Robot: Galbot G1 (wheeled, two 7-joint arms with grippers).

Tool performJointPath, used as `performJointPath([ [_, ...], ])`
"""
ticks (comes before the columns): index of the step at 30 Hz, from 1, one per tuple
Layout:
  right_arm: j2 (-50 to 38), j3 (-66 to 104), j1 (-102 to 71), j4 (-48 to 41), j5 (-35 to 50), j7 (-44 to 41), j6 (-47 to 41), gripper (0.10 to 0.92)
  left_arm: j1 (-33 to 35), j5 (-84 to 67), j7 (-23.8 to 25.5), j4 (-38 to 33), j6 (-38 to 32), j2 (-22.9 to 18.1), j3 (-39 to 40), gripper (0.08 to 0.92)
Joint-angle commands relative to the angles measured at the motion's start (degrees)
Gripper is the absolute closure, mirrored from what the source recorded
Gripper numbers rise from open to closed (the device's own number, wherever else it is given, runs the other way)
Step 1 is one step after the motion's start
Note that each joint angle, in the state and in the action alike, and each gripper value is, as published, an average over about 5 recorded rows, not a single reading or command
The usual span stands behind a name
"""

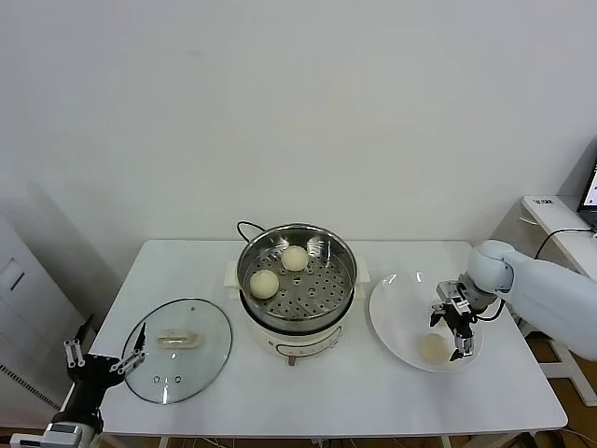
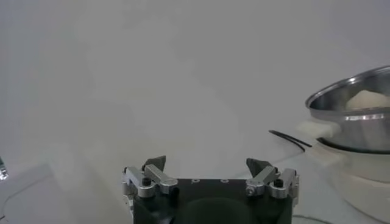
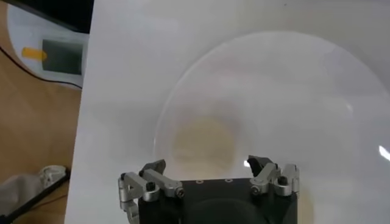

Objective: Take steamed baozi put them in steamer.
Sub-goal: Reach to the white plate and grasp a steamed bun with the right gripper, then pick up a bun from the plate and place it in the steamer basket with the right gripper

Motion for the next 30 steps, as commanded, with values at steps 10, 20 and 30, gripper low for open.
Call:
performJointPath([
  [10,1.4,2.0,-1.9,-1.4,-2.8,0.8,1.0,0.478,0.0,0.0,0.0,0.1,0.0,0.3,-0.4,0.177],
  [20,6.0,-8.1,20.7,-4.2,8.9,-0.7,2.2,0.704,-0.5,-0.2,-0.1,-0.1,0.1,0.5,-0.4,0.177],
  [30,23.3,-15.8,43.7,-18.6,20.7,-4.3,11.5,0.703,-1.1,-0.3,0.0,-0.2,0.0,-0.1,0.0,0.177],
])
